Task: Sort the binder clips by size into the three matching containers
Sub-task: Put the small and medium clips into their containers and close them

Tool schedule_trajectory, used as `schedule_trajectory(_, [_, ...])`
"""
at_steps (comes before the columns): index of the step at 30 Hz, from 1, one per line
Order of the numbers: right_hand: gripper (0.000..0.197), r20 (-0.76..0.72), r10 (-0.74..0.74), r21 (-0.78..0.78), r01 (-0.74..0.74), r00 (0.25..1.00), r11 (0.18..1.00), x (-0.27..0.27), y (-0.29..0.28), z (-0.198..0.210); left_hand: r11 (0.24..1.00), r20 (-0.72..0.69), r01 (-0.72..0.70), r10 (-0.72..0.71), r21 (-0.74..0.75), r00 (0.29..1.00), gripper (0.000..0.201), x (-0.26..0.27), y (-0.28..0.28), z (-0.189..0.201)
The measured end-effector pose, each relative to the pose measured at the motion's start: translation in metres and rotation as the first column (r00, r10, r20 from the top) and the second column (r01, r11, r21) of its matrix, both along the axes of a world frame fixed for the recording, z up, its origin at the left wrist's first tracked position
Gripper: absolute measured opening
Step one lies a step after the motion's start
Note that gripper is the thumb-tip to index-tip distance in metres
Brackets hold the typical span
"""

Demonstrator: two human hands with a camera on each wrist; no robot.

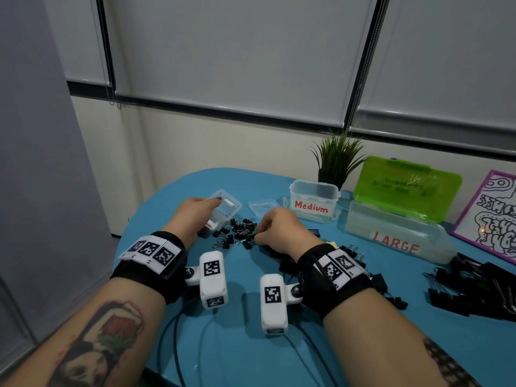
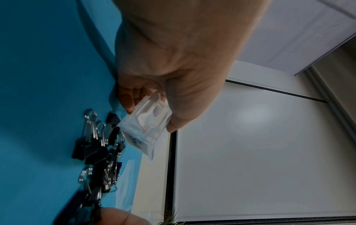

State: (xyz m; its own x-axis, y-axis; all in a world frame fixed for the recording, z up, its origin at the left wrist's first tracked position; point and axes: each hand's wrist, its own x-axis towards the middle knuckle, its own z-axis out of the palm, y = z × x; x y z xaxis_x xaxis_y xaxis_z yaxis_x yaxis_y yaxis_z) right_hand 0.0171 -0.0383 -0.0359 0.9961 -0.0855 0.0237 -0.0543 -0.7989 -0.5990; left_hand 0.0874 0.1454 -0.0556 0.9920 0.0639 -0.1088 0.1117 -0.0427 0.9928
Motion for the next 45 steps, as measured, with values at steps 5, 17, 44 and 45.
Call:
schedule_trajectory(5, [0.01,-0.018,-0.052,0.036,0.053,0.998,0.998,0.001,-0.007,0.003,1.0,-0.004,0.01,-0.01,0.006,1.0,0.037,-0.001,0.001,0.0])
schedule_trajectory(17, [0.008,0.245,-0.166,0.601,-0.016,0.955,0.799,0.007,-0.004,0.004,0.985,0.032,0.169,-0.17,0.029,0.985,0.052,-0.009,-0.003,0.003])
schedule_trajectory(44, [0.042,-0.216,-0.042,-0.2,-0.002,0.975,0.98,-0.017,-0.026,0.031,0.988,0.031,0.152,-0.152,0.001,0.988,0.049,-0.012,-0.004,0.006])
schedule_trajectory(45, [0.04,-0.215,-0.018,-0.187,-0.023,0.976,0.982,-0.016,-0.025,0.029,0.988,0.031,0.156,-0.156,0.002,0.987,0.049,-0.011,-0.005,0.006])
